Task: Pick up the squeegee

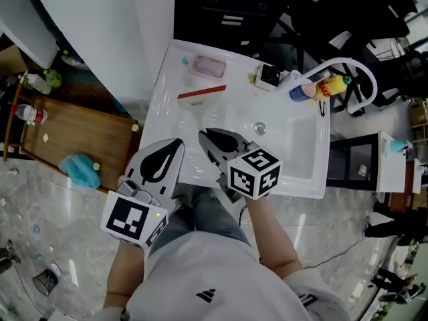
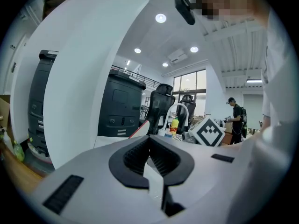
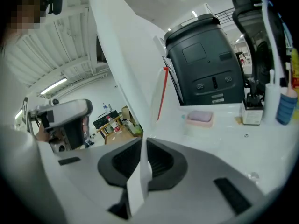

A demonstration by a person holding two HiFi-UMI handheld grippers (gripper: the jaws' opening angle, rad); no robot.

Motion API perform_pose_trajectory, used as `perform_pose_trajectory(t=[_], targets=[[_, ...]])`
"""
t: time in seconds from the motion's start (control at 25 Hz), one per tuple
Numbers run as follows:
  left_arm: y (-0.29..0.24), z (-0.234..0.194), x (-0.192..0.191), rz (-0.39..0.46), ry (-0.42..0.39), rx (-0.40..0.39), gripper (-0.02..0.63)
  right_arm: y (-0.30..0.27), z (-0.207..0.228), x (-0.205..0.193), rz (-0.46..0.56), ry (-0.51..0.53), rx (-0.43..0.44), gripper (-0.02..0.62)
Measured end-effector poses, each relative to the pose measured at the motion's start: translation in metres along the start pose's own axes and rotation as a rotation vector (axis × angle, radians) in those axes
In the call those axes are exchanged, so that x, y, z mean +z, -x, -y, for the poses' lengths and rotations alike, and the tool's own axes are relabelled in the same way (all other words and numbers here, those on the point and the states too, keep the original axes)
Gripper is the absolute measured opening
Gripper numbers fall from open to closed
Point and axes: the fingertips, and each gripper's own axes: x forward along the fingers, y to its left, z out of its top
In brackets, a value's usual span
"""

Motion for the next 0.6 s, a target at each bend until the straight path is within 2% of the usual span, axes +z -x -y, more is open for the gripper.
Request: perform_pose_trajectory(t=[0.6], targets=[[0.006, 0.03, 0.022, 0.045, -0.058, -0.068, 0.009, 0.065, -0.05, 0.064, 0.223, 0.111, 0.02, 0.041]])
